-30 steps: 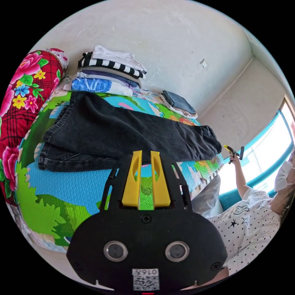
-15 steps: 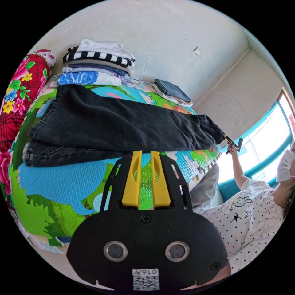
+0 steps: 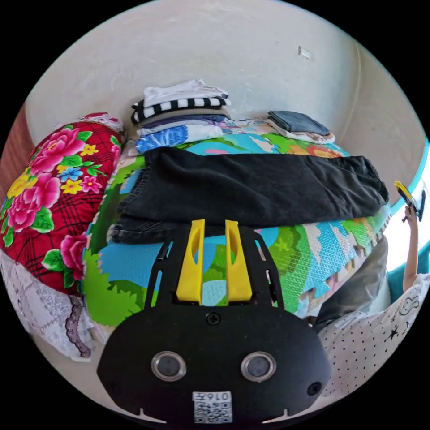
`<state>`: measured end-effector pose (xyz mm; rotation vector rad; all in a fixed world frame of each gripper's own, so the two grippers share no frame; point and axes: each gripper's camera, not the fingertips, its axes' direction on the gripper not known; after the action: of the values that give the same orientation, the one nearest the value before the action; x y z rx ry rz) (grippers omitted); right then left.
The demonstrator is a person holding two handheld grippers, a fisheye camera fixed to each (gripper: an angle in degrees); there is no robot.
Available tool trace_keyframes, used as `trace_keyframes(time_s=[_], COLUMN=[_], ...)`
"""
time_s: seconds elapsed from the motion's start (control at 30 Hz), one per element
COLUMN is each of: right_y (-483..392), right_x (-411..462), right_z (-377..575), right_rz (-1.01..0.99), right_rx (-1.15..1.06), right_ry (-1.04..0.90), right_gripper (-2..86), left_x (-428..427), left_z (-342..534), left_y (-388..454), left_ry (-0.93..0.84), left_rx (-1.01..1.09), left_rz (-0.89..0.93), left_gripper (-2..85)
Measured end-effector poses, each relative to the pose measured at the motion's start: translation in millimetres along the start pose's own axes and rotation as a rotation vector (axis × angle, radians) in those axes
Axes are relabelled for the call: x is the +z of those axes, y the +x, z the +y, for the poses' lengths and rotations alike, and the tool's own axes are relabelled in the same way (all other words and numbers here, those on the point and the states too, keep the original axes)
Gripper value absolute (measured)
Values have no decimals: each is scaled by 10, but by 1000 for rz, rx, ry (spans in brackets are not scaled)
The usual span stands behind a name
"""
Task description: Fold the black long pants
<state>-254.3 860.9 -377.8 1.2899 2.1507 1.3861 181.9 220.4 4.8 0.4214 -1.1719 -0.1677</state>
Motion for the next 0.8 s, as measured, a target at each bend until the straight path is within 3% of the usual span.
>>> trace_keyframes(time_s=[0.13,0.37,0.6,0.8], right_y=[-1585,-3033,-3817,-3845], right_x=[-189,-208,143,469], right_z=[-276,-394,-490,-560], right_rz=[10,-148,-364,-391], right_rx=[-236,-345,-365,-383], right_ry=[110,201,120,46], right_gripper=[110,110,107,103], left_x=[-41,133,545,434], left_z=[53,-258,-677,-714], left_y=[-695,-1679,-1902,-1777], left_ry=[49,52,-57,-66], left_rx=[-240,-436,-383,-163], left_rz=[-52,-9,-66,-163], left_gripper=[59,83,80,39])
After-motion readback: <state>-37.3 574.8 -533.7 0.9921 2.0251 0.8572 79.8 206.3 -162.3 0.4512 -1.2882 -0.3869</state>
